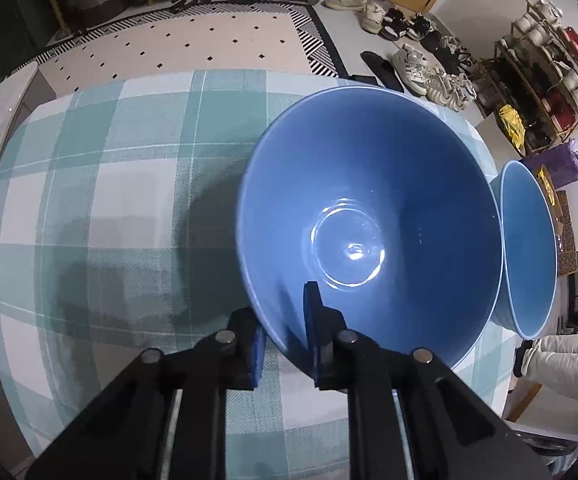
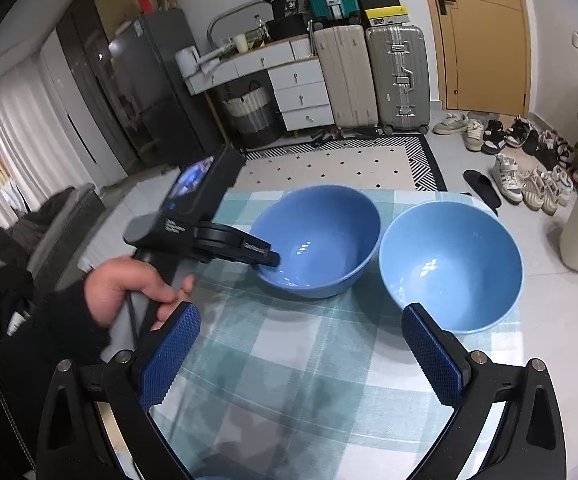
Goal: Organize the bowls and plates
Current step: 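Lift the blue bowl with the left tool and carry it toward the set-apart bowl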
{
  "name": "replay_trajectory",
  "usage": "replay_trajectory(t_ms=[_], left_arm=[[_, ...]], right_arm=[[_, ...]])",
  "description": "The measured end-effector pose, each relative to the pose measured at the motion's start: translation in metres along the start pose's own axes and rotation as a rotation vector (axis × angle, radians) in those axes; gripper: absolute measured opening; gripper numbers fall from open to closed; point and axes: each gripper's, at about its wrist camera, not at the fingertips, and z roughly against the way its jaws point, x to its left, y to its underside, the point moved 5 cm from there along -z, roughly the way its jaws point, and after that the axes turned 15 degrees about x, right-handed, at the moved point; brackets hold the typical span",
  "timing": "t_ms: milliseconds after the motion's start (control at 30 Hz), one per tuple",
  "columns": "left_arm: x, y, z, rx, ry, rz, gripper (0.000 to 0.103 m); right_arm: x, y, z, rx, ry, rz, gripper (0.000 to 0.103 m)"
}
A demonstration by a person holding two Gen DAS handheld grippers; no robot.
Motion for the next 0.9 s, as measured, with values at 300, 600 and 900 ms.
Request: replay_trajectory(t_ms=[300,600,900], left_arm=[[0.005,0.018,0.002,0.051,-0.017,-0.036,0.013],[0.005,0.055,0.004,0.079,-0.031,-0.099,0.013],[0.006,0.077,-0.001,0.112,-0.05,-0.12,0.013]], right_arm=[[-0.017,-0.002,-0.019,0.099,-0.009,-0.065,0.102],[-0.023,0.002,-0.041,0.21,-0.032,-0.114,0.102],[-0.03,0.007,-0.065,0.287,0.019,-0.144,0.1]])
